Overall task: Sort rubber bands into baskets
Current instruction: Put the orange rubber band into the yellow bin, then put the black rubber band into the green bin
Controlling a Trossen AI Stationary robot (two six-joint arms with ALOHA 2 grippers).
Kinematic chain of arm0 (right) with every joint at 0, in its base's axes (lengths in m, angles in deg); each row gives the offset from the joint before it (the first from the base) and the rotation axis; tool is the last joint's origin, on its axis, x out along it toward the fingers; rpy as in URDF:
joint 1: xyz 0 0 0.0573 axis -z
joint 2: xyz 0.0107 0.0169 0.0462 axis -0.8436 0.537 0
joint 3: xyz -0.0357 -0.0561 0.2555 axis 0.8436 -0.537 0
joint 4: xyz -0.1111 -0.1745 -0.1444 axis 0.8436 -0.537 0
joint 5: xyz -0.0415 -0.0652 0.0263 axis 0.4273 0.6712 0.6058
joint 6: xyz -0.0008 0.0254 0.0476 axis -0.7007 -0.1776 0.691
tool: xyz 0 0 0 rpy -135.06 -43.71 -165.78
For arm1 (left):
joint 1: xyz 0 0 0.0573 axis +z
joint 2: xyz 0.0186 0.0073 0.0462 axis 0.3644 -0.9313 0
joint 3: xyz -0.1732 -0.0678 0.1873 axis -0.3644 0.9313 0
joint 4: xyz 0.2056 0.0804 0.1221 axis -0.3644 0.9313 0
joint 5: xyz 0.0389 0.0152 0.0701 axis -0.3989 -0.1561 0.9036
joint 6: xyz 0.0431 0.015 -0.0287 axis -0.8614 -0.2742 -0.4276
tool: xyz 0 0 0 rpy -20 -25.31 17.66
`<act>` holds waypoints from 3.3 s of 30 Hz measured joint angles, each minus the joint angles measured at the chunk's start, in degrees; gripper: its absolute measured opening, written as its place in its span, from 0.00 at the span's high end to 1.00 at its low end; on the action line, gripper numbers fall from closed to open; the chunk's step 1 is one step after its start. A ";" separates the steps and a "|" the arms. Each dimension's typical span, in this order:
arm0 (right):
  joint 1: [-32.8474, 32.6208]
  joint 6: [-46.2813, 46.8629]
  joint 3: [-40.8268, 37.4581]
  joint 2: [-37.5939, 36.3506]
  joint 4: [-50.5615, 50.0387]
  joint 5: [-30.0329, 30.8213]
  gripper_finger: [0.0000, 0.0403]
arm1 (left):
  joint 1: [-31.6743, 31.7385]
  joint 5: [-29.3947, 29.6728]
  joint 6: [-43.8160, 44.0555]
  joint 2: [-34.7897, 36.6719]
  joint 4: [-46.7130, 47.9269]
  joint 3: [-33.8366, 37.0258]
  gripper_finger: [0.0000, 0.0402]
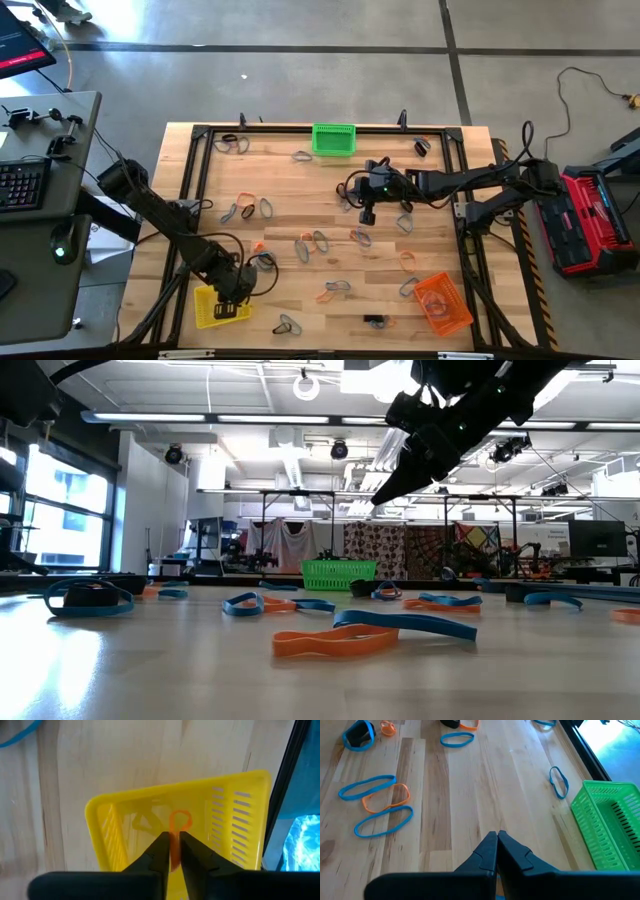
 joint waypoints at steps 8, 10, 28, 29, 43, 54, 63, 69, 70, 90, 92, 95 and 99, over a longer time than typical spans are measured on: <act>0.00 -0.02 0.00 0.00 0.00 0.00 1.00 | 0.00 -1.00 -1.03 0.01 2.03 -0.08 0.78; 0.00 -0.02 0.00 0.00 -0.02 0.00 1.00 | -0.09 -1.38 -1.06 0.35 2.49 -0.50 0.78; 0.19 -3.20 0.00 0.00 -1.05 -0.02 1.00 | 7.22 17.77 -3.53 20.30 10.98 -1.41 1.00; 0.30 -2.82 0.00 0.00 -1.07 -0.04 1.00 | 8.79 18.26 -4.65 20.84 11.47 -1.40 1.00; 0.66 -1.94 0.00 -0.02 0.84 1.19 1.00 | 38.56 18.53 -31.50 21.51 15.03 -1.38 1.00; 0.66 -1.05 0.00 -0.02 0.90 1.36 1.00 | 68.86 16.50 -51.67 19.28 11.33 -1.38 1.00; 0.66 -1.05 0.00 -0.02 0.90 1.35 1.00 | 86.22 15.38 -60.30 8.88 8.65 -3.03 1.00; 0.66 -1.05 0.00 -0.02 0.87 1.33 1.00 | 91.64 15.39 -65.18 -0.62 11.07 -11.81 1.00; 0.65 -1.05 0.00 -0.02 0.87 1.32 1.00 | 92.16 15.41 -65.83 -2.26 12.44 -13.75 1.00; 0.66 0.39 0.00 -0.03 -1.31 1.16 1.00 | 100.73 19.80 -72.02 -17.13 20.11 -26.40 0.74; 0.66 0.37 0.00 -0.04 -1.31 1.16 1.00 | 101.69 19.62 -71.95 -17.65 19.68 -26.40 0.72; 0.66 0.35 0.00 -0.04 -1.31 1.16 1.00 | 103.28 19.56 -70.91 -18.87 18.68 -26.40 0.70; 0.66 0.35 0.00 -0.04 -1.31 1.18 1.00 | 104.76 19.57 -70.63 -21.06 17.62 -26.38 0.70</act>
